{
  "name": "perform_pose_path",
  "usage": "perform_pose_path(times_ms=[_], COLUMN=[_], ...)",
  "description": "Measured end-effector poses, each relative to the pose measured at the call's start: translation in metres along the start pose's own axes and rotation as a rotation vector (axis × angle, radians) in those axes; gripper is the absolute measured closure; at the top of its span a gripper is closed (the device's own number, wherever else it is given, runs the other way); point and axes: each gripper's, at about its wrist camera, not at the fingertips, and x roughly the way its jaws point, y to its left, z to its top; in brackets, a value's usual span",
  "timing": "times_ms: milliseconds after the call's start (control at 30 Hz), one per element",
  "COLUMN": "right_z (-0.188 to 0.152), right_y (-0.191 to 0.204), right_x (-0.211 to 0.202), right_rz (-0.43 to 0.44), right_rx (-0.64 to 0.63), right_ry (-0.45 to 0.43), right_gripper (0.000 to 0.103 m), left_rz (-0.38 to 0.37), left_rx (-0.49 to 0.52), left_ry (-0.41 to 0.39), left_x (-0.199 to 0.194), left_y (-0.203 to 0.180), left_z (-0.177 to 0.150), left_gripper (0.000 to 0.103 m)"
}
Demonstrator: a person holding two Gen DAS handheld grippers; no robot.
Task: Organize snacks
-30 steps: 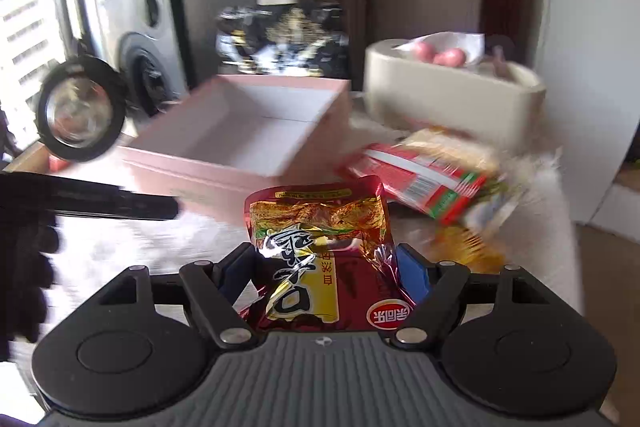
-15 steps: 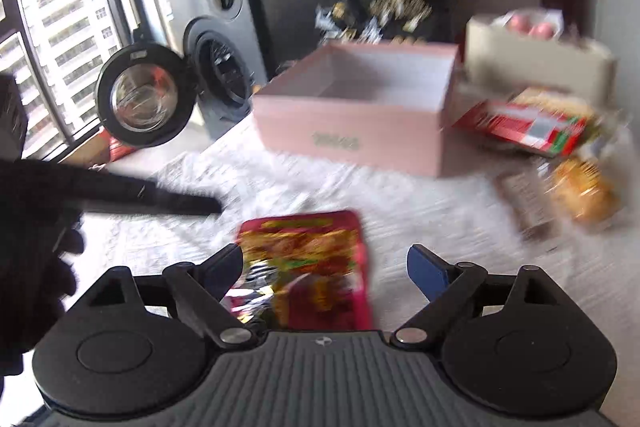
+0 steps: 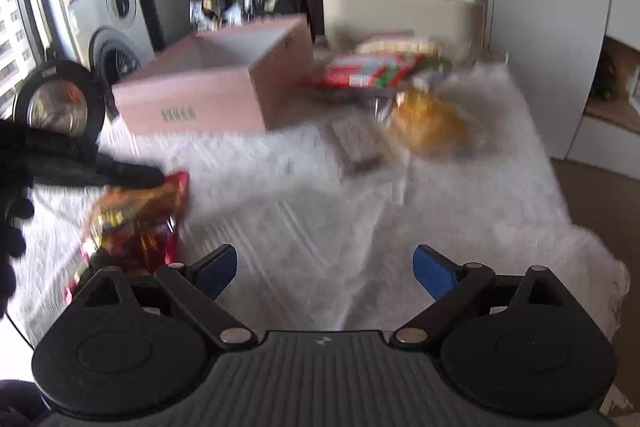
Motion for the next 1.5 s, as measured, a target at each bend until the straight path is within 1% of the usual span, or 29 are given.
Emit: perform_pose_path(times_ms=[100, 133, 200, 267, 333, 400, 433, 467, 500, 567, 633, 700, 767, 867, 967, 1033, 1067, 1100, 1133, 1233, 1300, 1367, 1433, 1500], right_z=[-0.006, -0.007, -0.005, -0.004, -0.003, 0.003, 0.009, 0.015, 0.022, 0.037, 0.05, 0.061, 0.068, 0.077, 0.081, 0.081, 0.08, 0.079, 0.08, 0.08, 0.08, 0.079, 0.075, 0.067], right_y=[0.009, 0.01, 0.006, 0.002, 0.001, 0.0, -0.001, -0.002, -0.004, -0.007, -0.01, -0.008, -0.005, -0.008, -0.016, -0.018, -0.015, -0.013, -0.01, -0.008, -0.005, -0.003, 0.004, 0.011], right_x=[0.003, 0.003, 0.002, 0.001, 0.001, 0.002, 0.004, 0.004, 0.003, 0.0, 0.008, 0.024, 0.043, 0.069, 0.087, 0.093, 0.09, 0.088, 0.085, 0.071, 0.059, 0.044, 0.025, 0.008], right_rz=[0.01, 0.02, 0.049, 0.079, 0.101, 0.115, 0.121, 0.114, 0.098, 0.074, 0.084, 0.086, 0.097, 0.024, -0.032, -0.02, -0.03, -0.032, -0.035, -0.017, -0.016, 0.011, 0.059, 0.096], right_rx=[-0.105, -0.121, -0.12, -0.148, -0.183, -0.205, -0.22, -0.217, -0.202, -0.148, -0.086, -0.062, -0.075, -0.067, -0.071, -0.064, -0.076, -0.093, -0.113, -0.119, -0.119, -0.095, -0.09, -0.098], right_ry=[0.022, 0.031, 0.038, 0.051, 0.065, 0.093, 0.109, 0.097, 0.057, -0.033, -0.084, -0.071, -0.038, -0.031, -0.029, -0.004, -0.01, -0.009, -0.009, -0.026, -0.053, -0.068, -0.091, -0.109], right_gripper=[0.0, 0.0, 0.0, 0.0, 0.0, 0.001, 0.008, 0.012, 0.014, 0.014, 0.011, 0.011, 0.011, 0.014, 0.015, 0.028, 0.035, 0.052, 0.062, 0.065, 0.065, 0.065, 0.065, 0.065], left_rz=[0.009, 0.007, -0.008, -0.03, -0.044, -0.04, -0.032, -0.023, -0.011, 0.009, 0.006, 0.001, 0.021, 0.064, 0.102, 0.125, 0.13, 0.131, 0.131, 0.131, 0.158, 0.191, 0.203, 0.215], left_rx=[0.099, 0.144, 0.237, 0.314, 0.358, 0.376, 0.383, 0.393, 0.407, 0.432, 0.438, 0.429, 0.431, 0.447, 0.418, 0.394, 0.38, 0.362, 0.341, 0.262, 0.242, 0.253, 0.275, 0.294], left_ry=[-0.003, 0.0, 0.034, 0.055, 0.062, 0.063, 0.058, 0.058, 0.062, 0.08, 0.079, 0.077, 0.075, 0.072, 0.059, 0.043, 0.031, 0.015, -0.005, -0.063, -0.084, -0.084, -0.078, -0.049], left_x=[-0.003, -0.005, -0.011, -0.02, -0.03, -0.037, -0.039, -0.039, -0.037, -0.031, -0.029, -0.033, -0.036, -0.044, -0.049, -0.053, -0.056, -0.059, -0.062, -0.067, -0.066, -0.06, -0.052, -0.04], left_y=[-0.017, -0.022, -0.031, -0.039, -0.045, -0.05, -0.051, -0.05, -0.052, -0.052, -0.048, -0.043, -0.039, -0.031, -0.02, -0.015, -0.014, -0.012, -0.011, -0.007, -0.007, -0.011, -0.015, -0.017], left_z=[-0.006, -0.011, -0.025, -0.041, -0.054, -0.061, -0.064, -0.064, -0.067, -0.069, -0.069, -0.069, -0.068, -0.068, -0.064, -0.059, -0.056, -0.052, -0.048, -0.037, -0.032, -0.032, -0.031, -0.033], left_gripper=[0.084, 0.085, 0.084, 0.084, 0.084, 0.084, 0.084, 0.084, 0.084, 0.085, 0.085, 0.085, 0.085, 0.085, 0.085, 0.085, 0.085, 0.085, 0.085, 0.085, 0.085, 0.085, 0.084, 0.083])
